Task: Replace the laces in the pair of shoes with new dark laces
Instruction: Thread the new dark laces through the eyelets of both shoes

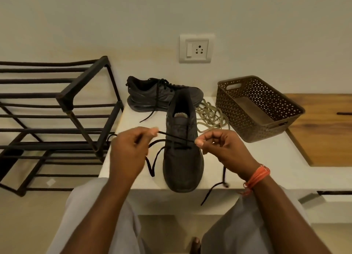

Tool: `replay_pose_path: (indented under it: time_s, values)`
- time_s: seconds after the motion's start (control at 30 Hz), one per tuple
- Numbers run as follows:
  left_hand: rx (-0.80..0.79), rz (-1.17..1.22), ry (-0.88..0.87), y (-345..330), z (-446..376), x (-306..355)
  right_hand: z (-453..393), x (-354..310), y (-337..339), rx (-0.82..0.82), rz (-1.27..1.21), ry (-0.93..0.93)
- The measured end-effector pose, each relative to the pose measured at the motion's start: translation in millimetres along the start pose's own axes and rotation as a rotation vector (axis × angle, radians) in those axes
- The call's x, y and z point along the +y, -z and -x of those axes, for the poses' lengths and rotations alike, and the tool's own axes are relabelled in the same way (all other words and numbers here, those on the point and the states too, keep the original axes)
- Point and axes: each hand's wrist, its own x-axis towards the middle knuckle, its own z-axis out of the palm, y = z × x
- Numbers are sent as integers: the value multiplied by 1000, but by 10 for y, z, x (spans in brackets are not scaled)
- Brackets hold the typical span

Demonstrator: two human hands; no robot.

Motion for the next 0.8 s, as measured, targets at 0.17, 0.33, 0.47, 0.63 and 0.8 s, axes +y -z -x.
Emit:
replay_pose_path:
  time_s: [0.17,0.33,0.47,0.63,0.8]
  values:
    - [79,-421,219,130,10,-156,86,102,87,11,241,-60]
    - [-463,46,-57,-271,244,227,201,-16,-244,-90,115,92]
    - [-399,-36,-28,-312,245,162,192,9,-186,15,86,53]
    - [-93,-188,51,-112,144,-15,211,13,47,-32,91,-11]
    - [-168,-339,-188,-184,171,-73,230,2,34,-110,59,-64]
